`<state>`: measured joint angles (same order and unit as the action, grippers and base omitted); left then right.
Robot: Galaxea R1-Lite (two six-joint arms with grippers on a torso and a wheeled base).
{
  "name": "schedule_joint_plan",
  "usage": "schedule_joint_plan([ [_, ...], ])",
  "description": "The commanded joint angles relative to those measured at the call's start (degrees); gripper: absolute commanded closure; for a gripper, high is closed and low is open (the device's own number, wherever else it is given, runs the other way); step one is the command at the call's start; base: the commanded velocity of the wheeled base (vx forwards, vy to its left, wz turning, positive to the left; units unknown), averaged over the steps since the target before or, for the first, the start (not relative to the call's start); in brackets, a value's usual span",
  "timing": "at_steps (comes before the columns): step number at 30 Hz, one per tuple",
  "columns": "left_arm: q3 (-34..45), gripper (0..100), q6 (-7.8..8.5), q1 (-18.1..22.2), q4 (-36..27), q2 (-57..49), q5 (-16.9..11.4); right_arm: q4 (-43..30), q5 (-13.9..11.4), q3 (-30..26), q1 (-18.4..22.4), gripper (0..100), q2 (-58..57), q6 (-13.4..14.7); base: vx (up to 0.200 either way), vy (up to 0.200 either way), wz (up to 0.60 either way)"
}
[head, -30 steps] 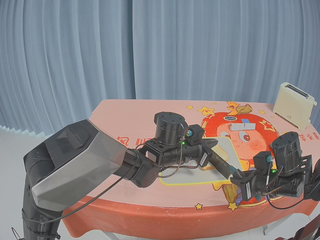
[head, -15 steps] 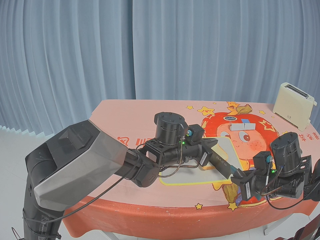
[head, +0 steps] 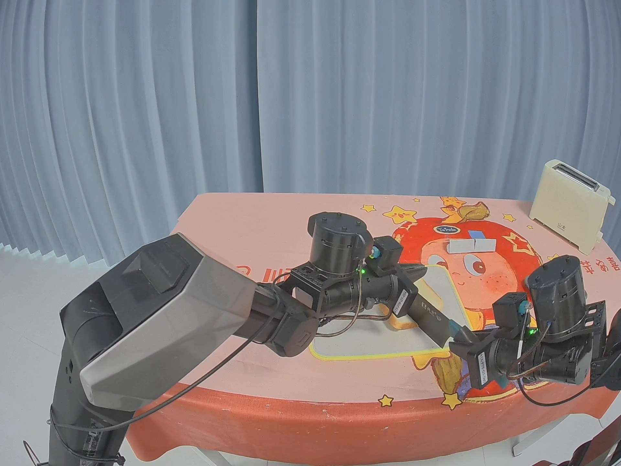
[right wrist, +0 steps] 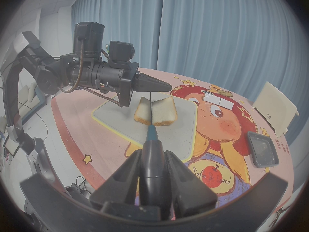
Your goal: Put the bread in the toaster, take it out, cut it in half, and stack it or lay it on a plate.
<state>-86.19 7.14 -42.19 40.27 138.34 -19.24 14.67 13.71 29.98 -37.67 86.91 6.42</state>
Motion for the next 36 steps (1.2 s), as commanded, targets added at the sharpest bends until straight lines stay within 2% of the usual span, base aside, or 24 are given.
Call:
schedule_joint_plan([
  [1, -1.5, 100, -0.11, 0.2, 0.7, -0.4, 0.0, 0.3, 0.0, 0.1, 0.0, 100, -0.1, 0.0, 0.000, 0.000, 0.00],
  [23, -0.2, 100, -0.11, 0.3, 0.6, -2.2, 0.0, 0.5, -0.1, 0.1, 0.0, 100, -0.2, 0.0, 0.000, 0.000, 0.00],
  [36, 5.4, 100, 0.33, 0.1, 1.2, -1.5, 0.1, 1.1, -0.1, 1.0, 0.1, 100, -0.7, 0.0, 0.000, 0.000, 0.00],
])
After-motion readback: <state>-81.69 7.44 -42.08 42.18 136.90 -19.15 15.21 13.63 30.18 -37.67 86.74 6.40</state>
